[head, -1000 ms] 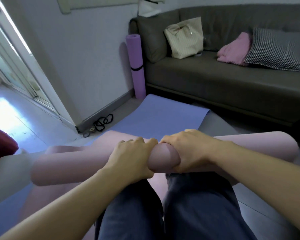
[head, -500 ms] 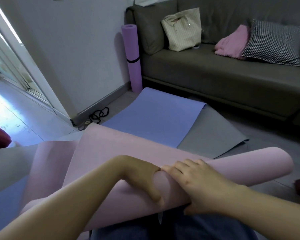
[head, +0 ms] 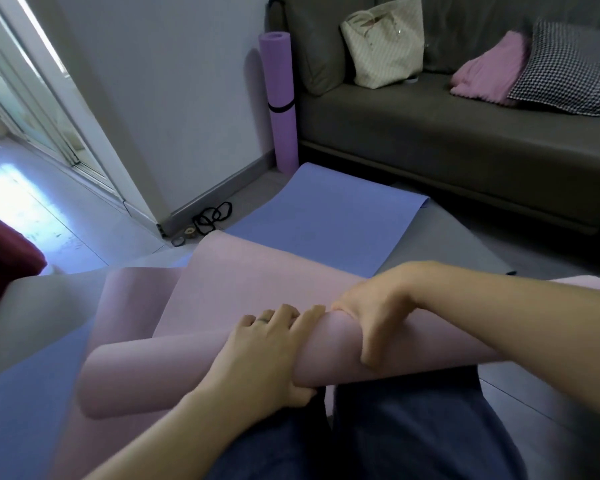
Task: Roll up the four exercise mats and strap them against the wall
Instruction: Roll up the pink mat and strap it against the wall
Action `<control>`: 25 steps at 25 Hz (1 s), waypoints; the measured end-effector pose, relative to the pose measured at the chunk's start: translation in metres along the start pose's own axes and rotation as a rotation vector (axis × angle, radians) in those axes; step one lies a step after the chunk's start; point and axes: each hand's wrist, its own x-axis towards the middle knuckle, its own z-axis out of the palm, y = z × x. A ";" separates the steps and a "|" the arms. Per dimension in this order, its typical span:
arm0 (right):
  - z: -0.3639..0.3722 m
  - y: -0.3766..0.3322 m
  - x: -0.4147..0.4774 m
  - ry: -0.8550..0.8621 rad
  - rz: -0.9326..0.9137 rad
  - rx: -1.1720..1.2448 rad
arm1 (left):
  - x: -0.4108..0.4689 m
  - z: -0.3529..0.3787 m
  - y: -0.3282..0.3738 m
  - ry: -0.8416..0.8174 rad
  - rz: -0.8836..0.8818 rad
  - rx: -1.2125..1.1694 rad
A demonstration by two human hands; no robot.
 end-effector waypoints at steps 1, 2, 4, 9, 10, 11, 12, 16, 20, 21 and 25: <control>0.000 -0.002 0.000 -0.044 -0.003 0.021 | 0.000 -0.007 -0.003 -0.063 0.018 -0.031; 0.003 -0.003 -0.001 -0.073 -0.011 0.045 | -0.002 -0.009 -0.005 -0.140 0.036 -0.068; 0.021 -0.004 -0.007 -0.031 -0.034 0.108 | 0.000 -0.010 -0.006 -0.208 0.088 -0.072; 0.080 0.003 -0.041 0.580 -0.032 -0.180 | 0.048 -0.029 -0.022 -0.685 0.035 -0.356; 0.090 0.005 -0.039 0.607 0.007 -0.248 | 0.060 -0.035 -0.023 -0.782 0.022 -0.378; 0.096 0.005 -0.033 0.628 0.049 -0.278 | 0.070 -0.040 -0.024 -0.843 0.012 -0.387; 0.098 0.007 -0.025 0.655 0.077 -0.282 | 0.077 -0.041 -0.024 -0.862 0.005 -0.368; 0.074 0.023 -0.018 0.663 0.063 -0.091 | 0.054 -0.017 -0.008 -0.321 0.076 -0.026; 0.033 0.025 -0.010 0.384 0.009 0.044 | 0.029 0.014 -0.006 0.121 0.060 0.134; 0.025 0.023 -0.008 0.343 -0.001 0.062 | 0.028 0.010 -0.008 0.102 0.034 0.121; 0.017 0.020 -0.010 0.136 -0.067 0.178 | 0.016 -0.029 -0.006 -0.181 0.030 -0.009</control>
